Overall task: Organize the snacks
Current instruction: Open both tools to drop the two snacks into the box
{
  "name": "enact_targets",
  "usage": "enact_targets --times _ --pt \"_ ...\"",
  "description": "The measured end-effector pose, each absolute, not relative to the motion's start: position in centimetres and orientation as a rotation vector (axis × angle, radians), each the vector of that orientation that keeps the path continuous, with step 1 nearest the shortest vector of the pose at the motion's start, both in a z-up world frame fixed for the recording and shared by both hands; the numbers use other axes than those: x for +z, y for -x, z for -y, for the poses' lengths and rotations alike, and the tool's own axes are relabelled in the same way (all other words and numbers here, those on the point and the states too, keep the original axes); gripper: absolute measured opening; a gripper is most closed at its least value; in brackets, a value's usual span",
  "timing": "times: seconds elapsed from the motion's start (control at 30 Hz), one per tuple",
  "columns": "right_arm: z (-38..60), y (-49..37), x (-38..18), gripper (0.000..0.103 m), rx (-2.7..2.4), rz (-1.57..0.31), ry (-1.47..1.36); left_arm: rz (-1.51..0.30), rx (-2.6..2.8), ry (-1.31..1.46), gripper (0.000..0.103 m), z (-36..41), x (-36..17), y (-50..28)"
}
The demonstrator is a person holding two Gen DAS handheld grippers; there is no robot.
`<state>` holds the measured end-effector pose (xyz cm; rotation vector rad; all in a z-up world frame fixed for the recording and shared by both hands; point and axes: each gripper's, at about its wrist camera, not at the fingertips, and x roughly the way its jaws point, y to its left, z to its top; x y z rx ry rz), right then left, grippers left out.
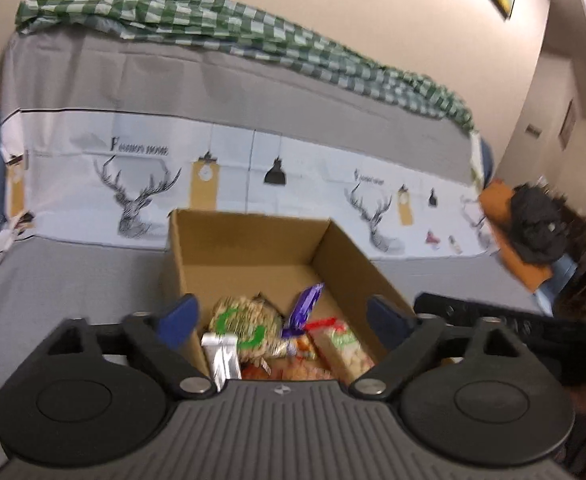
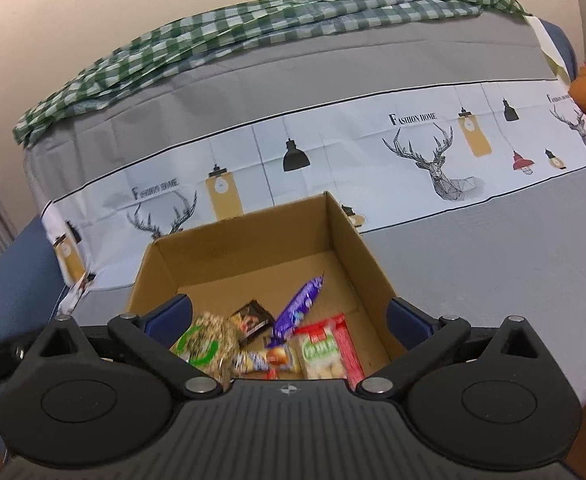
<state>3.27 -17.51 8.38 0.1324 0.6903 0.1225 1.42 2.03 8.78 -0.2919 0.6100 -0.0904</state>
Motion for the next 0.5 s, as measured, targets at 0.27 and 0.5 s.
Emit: enact_targets --times 0.27,0.5 --pt "18.2 2.2 5.6 0.102 0.107 -0.747 -0.103 -0.729 0.064 0.236 0.103 0.7 4.0 2.5" --pt "16.5 2.1 4.4 0.102 0.115 -0.746 0.010 -0.798 0.100 0.222 0.103 -0.7 2.1 0.5"
